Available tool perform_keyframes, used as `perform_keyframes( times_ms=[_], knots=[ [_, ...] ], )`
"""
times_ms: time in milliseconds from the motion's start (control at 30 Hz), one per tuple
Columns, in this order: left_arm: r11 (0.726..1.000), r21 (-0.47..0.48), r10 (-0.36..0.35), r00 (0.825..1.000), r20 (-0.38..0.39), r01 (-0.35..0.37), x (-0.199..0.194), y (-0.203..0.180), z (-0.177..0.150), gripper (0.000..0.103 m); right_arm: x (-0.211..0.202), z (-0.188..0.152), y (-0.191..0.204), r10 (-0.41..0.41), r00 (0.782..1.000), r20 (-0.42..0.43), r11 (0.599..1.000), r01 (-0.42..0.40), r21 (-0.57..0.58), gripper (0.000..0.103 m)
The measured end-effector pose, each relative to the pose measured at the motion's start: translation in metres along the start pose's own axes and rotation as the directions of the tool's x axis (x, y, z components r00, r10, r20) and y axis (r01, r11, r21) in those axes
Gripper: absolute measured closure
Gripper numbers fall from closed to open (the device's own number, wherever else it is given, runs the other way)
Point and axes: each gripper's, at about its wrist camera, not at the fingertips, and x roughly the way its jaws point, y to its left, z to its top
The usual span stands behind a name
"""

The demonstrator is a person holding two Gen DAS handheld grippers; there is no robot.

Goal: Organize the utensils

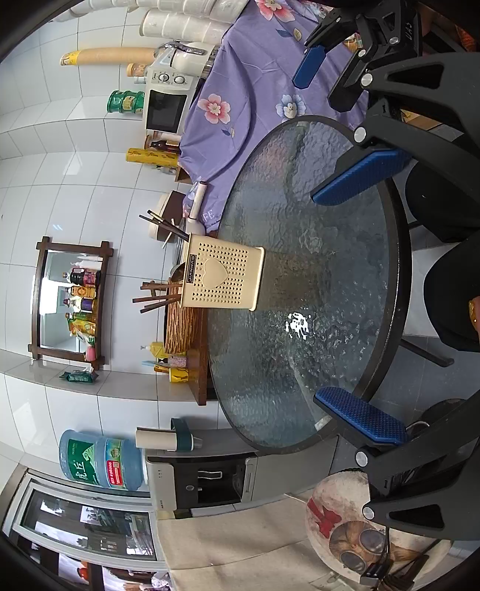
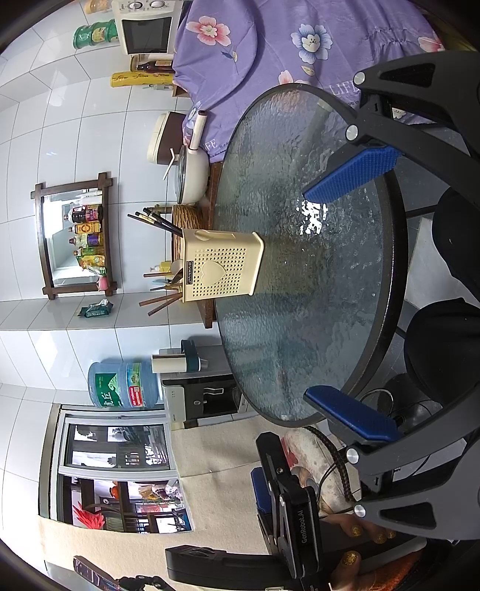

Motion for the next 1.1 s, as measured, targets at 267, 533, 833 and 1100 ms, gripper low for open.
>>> perform_keyframes(
  times_ms=[267,533,833,1100],
  knots=[
    [1.000,0.005,0.002,1.000,0.000,-0.002,0.0001,0.0001,-0.0005,0.006,0.0007,-0.0001,-0.0005,0.000,1.000,0.000,1.000,0.000,0.002,0.006],
    [1.000,0.010,0.005,1.000,0.000,-0.005,0.0003,0.0009,-0.0015,0.006,0.0007,-0.0002,-0.0001,-0.001,1.000,0.000,1.000,0.001,0.000,0.006],
    [1.000,0.010,0.014,1.000,0.011,-0.014,-0.0015,0.0007,-0.0019,0.006,0.0020,-0.0016,-0.0010,0.000,1.000,-0.001,1.000,0.000,0.004,0.006],
    [1.000,-0.007,-0.001,1.000,0.013,0.001,-0.0026,0.0031,-0.0004,0.006,0.0019,-0.0014,-0.0012,0.000,1.000,-0.001,1.000,0.000,0.004,0.006]
  ],
)
